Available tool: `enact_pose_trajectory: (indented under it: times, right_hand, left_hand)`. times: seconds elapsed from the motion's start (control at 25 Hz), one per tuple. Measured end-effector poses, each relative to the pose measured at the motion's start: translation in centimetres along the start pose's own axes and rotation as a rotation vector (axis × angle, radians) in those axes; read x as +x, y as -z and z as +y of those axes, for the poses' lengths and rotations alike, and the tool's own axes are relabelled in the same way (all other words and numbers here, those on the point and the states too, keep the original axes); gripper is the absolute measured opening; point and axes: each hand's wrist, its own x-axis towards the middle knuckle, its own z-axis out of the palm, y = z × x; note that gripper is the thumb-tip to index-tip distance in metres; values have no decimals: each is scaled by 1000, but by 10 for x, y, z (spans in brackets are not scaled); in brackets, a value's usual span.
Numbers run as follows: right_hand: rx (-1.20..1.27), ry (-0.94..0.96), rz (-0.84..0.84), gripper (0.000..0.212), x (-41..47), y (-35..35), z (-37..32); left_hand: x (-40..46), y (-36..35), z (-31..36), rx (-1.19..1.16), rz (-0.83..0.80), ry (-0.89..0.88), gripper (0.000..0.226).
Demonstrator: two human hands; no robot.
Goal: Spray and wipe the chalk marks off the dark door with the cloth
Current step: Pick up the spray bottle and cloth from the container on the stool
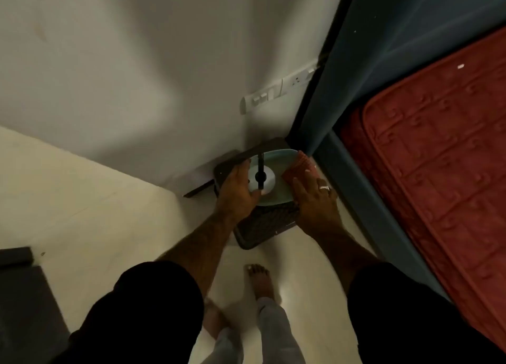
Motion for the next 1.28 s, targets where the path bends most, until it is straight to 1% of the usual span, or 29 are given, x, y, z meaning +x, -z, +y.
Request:
enact_pose_trajectory:
  times: [0.08,0.16,0.2,0.28,0.32,0.4,0.48,0.52,0.56,0.64,0.68,0.76,0.84,0.96,1.0,1.08,1.16,1.2,1.28]
  right_hand:
    - [-69,29,-11,93,10,3,4]
    - [-86,22,-2,83,18,9,5]
    - [-91,22,9,73,22,10,5]
    - [-120,54,64,46,27,8,7]
    - [-129,67,84,37,29,8,10]
    - [-143,48,24,30,31,7,14]
    - [-127,46,-62,32,30,6,18]
    - [-116,64,-65,33,30,6,21]
    - [-72,81,-30,32,30,6,23]
    - [104,60,104,23,26,11,23]
    - [229,27,158,18,24,17,19]
    - [467,-81,204,12,20,34,2]
    - [546,-206,280,12,18,48,-14]
    - [599,-236,577,16,13,61,-27]
    - [629,-237,631,19,13,63,-27]
    - [725,-280,676,23,12,72,-30]
    - [813,-294,692,24,7,81,-41]
    - [822,-268,705,24,3,85,-50]
    - [881,-244,678,27,0,89,-74]
  left_hand:
    - [12,-4,5,-59,-64,67,92]
    - [19,-5,7,-69,-126,102,91]
    - [23,-9,4,-86,-125,101,90]
    - [27,-11,0,-101,-106,85,93]
    - [29,-11,-1,-93,-109,68,94]
    - [33,-11,-5,-98,-101,56,90]
    - [34,-12,-7,-110,-81,33,85]
    - [35,-13,-9,-121,-70,16,84]
    - [34,-13,-10,-135,-61,-3,84]
    - [32,-12,-12,-166,-45,-27,83]
    - [31,-11,-13,-190,-33,-30,84]
    - [24,-6,-12,-237,-6,-44,84]
    - [18,4,-8,-282,20,-46,82]
    - [8,23,0,-344,85,-60,81]
    - [5,30,0,-359,114,-67,84]
    - [-1,40,-2,-387,165,-71,90]
    - [-14,57,1,-422,203,-83,87]
    - [-22,68,4,-438,215,-92,83]
    - [-33,87,1,-425,237,-116,66]
